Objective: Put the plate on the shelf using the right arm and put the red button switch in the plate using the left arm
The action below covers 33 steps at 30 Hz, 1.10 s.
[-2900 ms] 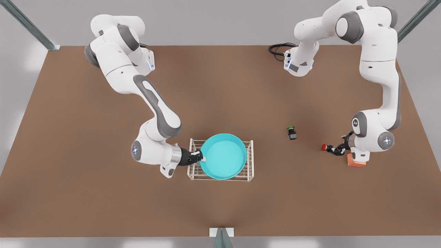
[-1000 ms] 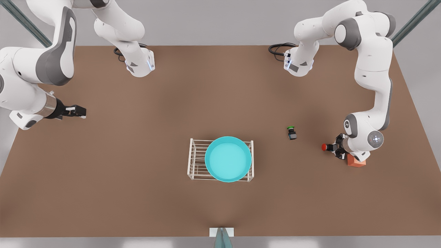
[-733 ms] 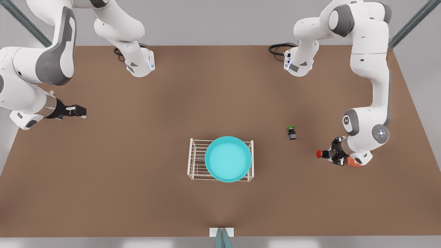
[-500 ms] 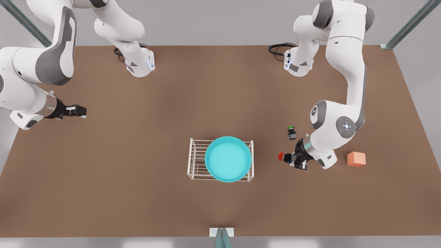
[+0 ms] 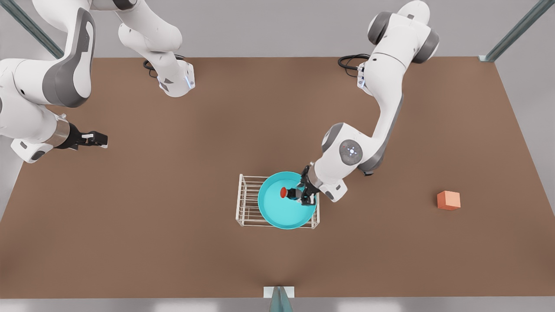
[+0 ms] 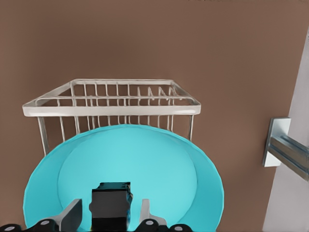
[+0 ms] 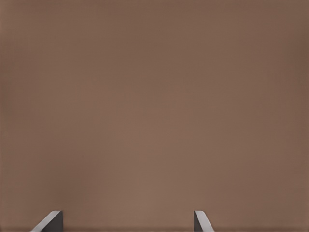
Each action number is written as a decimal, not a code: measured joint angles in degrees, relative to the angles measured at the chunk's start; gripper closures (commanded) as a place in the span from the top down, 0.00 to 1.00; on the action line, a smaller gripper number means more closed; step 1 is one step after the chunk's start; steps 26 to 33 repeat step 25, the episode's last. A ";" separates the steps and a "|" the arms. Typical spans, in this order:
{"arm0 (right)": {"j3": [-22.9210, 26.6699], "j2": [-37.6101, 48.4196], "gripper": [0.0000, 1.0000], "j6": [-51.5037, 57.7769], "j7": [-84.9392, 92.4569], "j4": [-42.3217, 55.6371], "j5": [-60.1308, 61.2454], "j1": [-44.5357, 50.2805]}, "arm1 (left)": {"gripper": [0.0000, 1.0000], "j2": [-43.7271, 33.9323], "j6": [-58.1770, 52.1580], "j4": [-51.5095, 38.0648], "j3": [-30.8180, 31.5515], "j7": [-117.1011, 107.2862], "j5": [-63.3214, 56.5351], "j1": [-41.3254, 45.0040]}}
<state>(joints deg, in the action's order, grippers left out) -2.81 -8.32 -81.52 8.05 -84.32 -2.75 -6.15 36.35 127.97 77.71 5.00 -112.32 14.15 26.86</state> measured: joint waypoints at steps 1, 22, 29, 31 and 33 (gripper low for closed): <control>0.03 0.00 1.00 0.02 0.01 0.00 0.06 0.02 | 1.00 0.02 0.59 0.02 0.00 -1.17 -0.11 -0.17; 0.56 0.18 1.00 0.14 0.21 -0.41 0.61 -0.03 | 1.00 -18.39 -52.20 -11.25 3.08 63.94 -16.79 -15.87; 0.60 0.10 1.00 0.12 0.21 -0.29 0.45 0.01 | 1.00 -18.43 -54.11 -11.12 3.14 70.46 -16.78 -15.93; 0.60 0.10 1.00 0.12 0.21 -0.29 0.45 0.01 | 1.00 -18.43 -54.11 -11.12 3.14 70.46 -16.78 -15.93; 0.60 0.10 1.00 0.12 0.21 -0.29 0.45 0.01 | 1.00 -18.43 -54.11 -11.12 3.14 70.46 -16.78 -15.93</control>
